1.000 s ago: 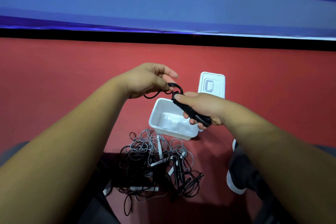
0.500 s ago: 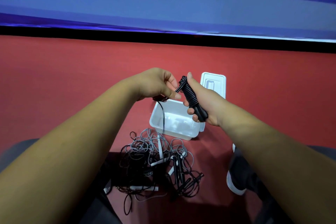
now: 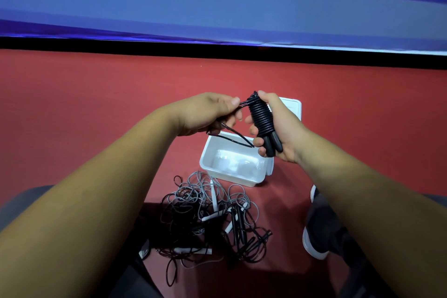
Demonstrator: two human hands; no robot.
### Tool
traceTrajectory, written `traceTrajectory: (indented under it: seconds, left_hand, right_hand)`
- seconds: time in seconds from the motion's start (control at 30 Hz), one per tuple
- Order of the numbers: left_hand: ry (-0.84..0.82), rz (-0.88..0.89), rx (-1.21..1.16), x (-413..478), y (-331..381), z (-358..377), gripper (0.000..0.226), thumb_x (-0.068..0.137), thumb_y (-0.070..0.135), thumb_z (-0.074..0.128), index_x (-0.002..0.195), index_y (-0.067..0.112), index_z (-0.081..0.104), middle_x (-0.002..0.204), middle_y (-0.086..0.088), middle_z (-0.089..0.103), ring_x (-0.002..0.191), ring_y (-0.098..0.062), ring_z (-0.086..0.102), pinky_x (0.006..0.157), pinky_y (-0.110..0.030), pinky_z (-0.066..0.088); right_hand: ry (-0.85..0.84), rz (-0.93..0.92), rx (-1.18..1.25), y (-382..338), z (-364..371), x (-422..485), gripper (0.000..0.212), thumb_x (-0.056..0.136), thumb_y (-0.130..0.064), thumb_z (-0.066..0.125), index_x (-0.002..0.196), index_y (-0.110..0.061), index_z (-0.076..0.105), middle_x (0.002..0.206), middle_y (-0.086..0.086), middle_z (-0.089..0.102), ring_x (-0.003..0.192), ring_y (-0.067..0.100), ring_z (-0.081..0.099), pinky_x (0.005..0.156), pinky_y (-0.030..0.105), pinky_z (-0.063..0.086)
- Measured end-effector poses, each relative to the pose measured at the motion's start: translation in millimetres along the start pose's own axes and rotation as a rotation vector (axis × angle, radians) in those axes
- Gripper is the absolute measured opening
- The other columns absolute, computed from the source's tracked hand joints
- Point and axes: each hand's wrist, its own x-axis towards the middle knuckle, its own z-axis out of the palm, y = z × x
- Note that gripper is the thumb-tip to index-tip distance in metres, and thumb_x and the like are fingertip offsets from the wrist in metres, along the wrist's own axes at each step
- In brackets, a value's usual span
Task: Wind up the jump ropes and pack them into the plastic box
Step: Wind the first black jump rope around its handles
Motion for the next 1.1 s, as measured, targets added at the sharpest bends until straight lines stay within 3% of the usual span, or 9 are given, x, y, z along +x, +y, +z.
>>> traceTrajectory:
  seconds: [0.13, 0.33, 0.43, 0.53, 0.63, 0.77, 0.93, 1.1]
  left_hand:
    - [0.017, 0.032, 0.032, 1, 1, -3, 0.036, 0.112, 0.039, 0.044, 0.101, 0.014, 0.067, 0.074, -0.003, 0.053, 0.063, -0.018, 0.036, 0.060, -0.034, 0.029]
    - [-0.024, 0.023, -0.267, 2, -3, 0, 0.016, 0.104, 0.019, 0.055, 0.095, 0.011, 0.065, 0.083, -0.005, 0.070, 0.086, -0.018, 0.068, 0.083, -0.029, 0.054]
    - [-0.013, 0.022, -0.273, -1, 2, 0, 0.014, 0.093, 0.020, 0.066, 0.100, 0.008, 0.065, 0.080, -0.006, 0.071, 0.067, -0.015, 0.062, 0.069, -0.026, 0.057]
    - [0.013, 0.034, -0.056, -4, 9, -2, 0.017, 0.089, 0.026, 0.076, 0.099, 0.014, 0.069, 0.091, -0.010, 0.076, 0.049, -0.011, 0.043, 0.056, -0.026, 0.042]
    - [0.002, 0.059, 0.025, -6, 13, -1, 0.014, 0.088, 0.027, 0.078, 0.095, 0.018, 0.072, 0.095, -0.013, 0.077, 0.049, -0.011, 0.039, 0.052, -0.025, 0.033]
    - [0.004, 0.075, 0.066, -6, 15, 0, 0.005, 0.095, 0.023, 0.074, 0.096, 0.018, 0.073, 0.098, -0.013, 0.077, 0.051, -0.011, 0.039, 0.051, -0.024, 0.031]
    - [-0.010, -0.015, 0.052, -3, 4, -7, 0.021, 0.102, 0.027, 0.067, 0.113, 0.011, 0.072, 0.108, -0.013, 0.077, 0.058, -0.014, 0.046, 0.054, -0.027, 0.034]
    - [0.014, -0.058, 0.039, -3, 2, -8, 0.008, 0.101, 0.020, 0.067, 0.097, 0.013, 0.065, 0.102, -0.011, 0.077, 0.058, -0.013, 0.050, 0.053, -0.025, 0.038]
  right_hand:
    - [-0.018, -0.021, 0.001, -4, -1, -3, 0.066, 0.084, -0.083, 0.056, 0.090, -0.018, 0.066, 0.071, 0.001, 0.054, 0.050, 0.020, 0.046, 0.053, 0.026, 0.037]
    - [0.012, -0.061, 0.006, -4, -1, -1, 0.065, 0.084, -0.082, 0.059, 0.094, -0.018, 0.065, 0.073, 0.002, 0.056, 0.050, 0.020, 0.047, 0.052, 0.026, 0.037]
    - [0.029, -0.066, 0.007, -4, -1, 0, 0.067, 0.081, -0.084, 0.060, 0.094, -0.019, 0.067, 0.074, 0.002, 0.057, 0.051, 0.019, 0.047, 0.053, 0.027, 0.038]
    - [0.018, -0.050, 0.004, -6, 0, 0, 0.078, 0.071, -0.095, 0.061, 0.091, -0.020, 0.067, 0.073, 0.001, 0.057, 0.051, 0.018, 0.048, 0.053, 0.026, 0.039]
    - [0.031, -0.049, -0.023, -6, 1, 1, 0.078, 0.066, -0.095, 0.065, 0.091, -0.021, 0.068, 0.075, 0.002, 0.058, 0.052, 0.018, 0.049, 0.054, 0.027, 0.042]
    - [0.018, -0.042, -0.020, -4, -1, 2, 0.065, 0.077, -0.083, 0.061, 0.095, -0.021, 0.067, 0.075, 0.002, 0.057, 0.052, 0.019, 0.047, 0.055, 0.028, 0.039]
    - [-0.004, -0.049, 0.023, -3, 0, 4, 0.063, 0.084, -0.076, 0.053, 0.100, -0.017, 0.067, 0.074, 0.003, 0.056, 0.051, 0.021, 0.045, 0.055, 0.027, 0.039]
    - [0.000, -0.066, 0.019, 0, 3, 4, 0.057, 0.090, -0.069, 0.048, 0.094, -0.015, 0.067, 0.073, 0.005, 0.056, 0.051, 0.021, 0.045, 0.054, 0.027, 0.038]
